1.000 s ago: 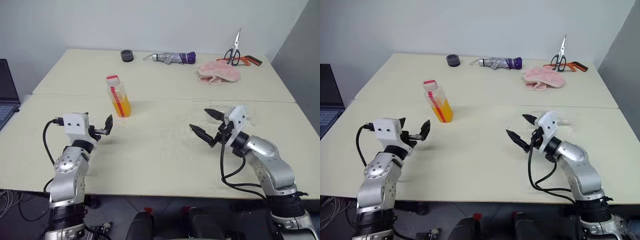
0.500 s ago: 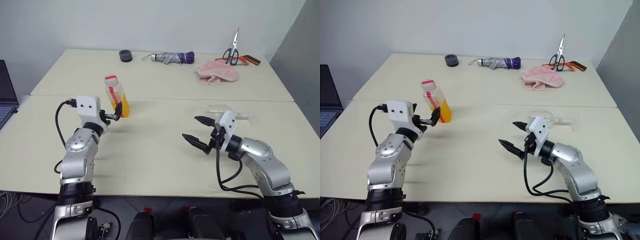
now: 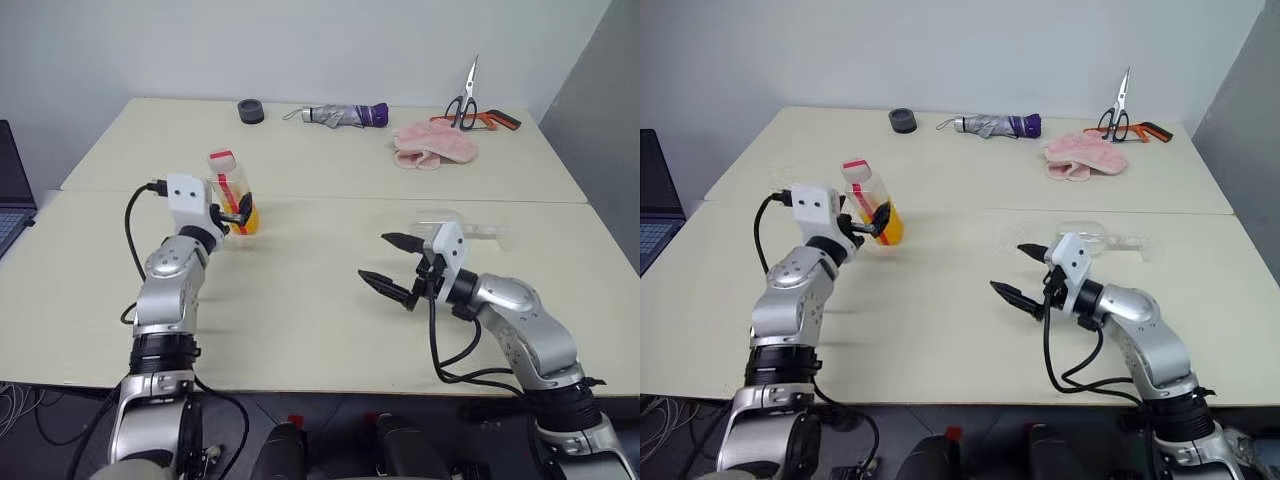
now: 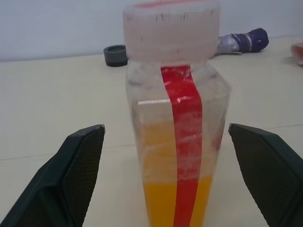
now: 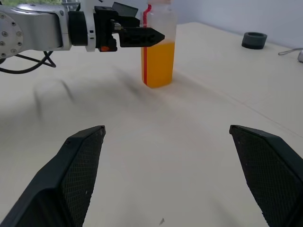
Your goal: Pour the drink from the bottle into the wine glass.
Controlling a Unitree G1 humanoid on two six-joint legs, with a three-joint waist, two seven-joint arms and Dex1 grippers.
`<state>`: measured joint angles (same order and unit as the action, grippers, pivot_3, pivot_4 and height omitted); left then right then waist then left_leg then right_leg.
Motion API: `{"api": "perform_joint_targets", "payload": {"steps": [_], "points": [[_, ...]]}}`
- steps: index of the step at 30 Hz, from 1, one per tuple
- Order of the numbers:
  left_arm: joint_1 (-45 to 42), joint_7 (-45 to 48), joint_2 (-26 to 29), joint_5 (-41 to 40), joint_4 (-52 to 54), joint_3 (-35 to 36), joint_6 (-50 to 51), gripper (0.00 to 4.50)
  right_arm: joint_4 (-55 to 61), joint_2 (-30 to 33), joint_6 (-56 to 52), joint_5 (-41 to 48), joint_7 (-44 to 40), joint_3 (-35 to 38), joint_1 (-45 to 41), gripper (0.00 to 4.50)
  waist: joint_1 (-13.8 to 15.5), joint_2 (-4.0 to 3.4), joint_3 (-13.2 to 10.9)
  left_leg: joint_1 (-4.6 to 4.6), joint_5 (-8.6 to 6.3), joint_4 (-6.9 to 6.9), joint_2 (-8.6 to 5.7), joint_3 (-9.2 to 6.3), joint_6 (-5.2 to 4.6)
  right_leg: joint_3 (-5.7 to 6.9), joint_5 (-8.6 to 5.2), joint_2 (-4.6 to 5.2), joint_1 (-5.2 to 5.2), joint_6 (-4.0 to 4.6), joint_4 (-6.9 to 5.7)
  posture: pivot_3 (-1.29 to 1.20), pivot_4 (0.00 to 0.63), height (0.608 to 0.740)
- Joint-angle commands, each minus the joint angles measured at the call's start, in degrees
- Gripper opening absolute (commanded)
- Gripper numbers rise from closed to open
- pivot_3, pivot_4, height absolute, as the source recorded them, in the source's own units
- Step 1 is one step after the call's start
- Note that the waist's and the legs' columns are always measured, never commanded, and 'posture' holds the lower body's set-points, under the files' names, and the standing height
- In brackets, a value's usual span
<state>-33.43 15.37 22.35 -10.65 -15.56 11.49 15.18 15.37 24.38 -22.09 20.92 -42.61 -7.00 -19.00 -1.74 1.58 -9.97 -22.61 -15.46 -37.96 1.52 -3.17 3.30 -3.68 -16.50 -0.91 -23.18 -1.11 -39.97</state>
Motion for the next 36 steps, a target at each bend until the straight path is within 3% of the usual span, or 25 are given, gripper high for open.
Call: {"api": "perform_joint_targets", "payload": {"steps": [1,28,31,36], "points": [[-2.7,0.2,0.4,0.9,-1.9,-0.3,-2.7,4.48,1.5,-0.2,0.7,0.3,-0.5,0.1,-1.2,4.50,0.0,0.00,0.0,0.00,0.00,0.00,0.00,0.00,0.00,0.00,0.00,0.00,0.00,0.00,0.00,0.00,0.150,0.740],[-8.3,0.5,-1.0,1.6,-10.1,-1.2,-8.4,4.48,1.7,-0.6,0.1,0.3,-0.2,0.0,-1.8,4.50,0.0,0.00,0.0,-0.06,0.00,-0.01,0.00,-0.06,0.00,0.05,0.00,0.01,-0.02,0.00,0.00,0.00,0.150,0.740],[-8.5,0.4,-1.1,1.8,-9.9,-1.2,-8.5,3.88,1.8,-0.4,0.0,0.4,-0.1,0.0,-1.8,4.50,0.0,0.00,0.0,-0.06,0.00,-0.01,0.00,-0.06,0.00,0.05,0.00,0.01,-0.02,0.00,0.00,0.00,0.150,0.740],[-8.5,0.3,-1.1,2.1,-10.2,-1.1,-8.7,2.34,1.5,-0.4,0.1,0.3,-0.2,0.0,-1.8,4.50,0.0,0.00,0.0,-0.06,0.00,-0.01,0.00,-0.06,0.00,0.05,0.00,0.01,-0.02,0.00,0.00,0.00,0.150,0.740]]}}
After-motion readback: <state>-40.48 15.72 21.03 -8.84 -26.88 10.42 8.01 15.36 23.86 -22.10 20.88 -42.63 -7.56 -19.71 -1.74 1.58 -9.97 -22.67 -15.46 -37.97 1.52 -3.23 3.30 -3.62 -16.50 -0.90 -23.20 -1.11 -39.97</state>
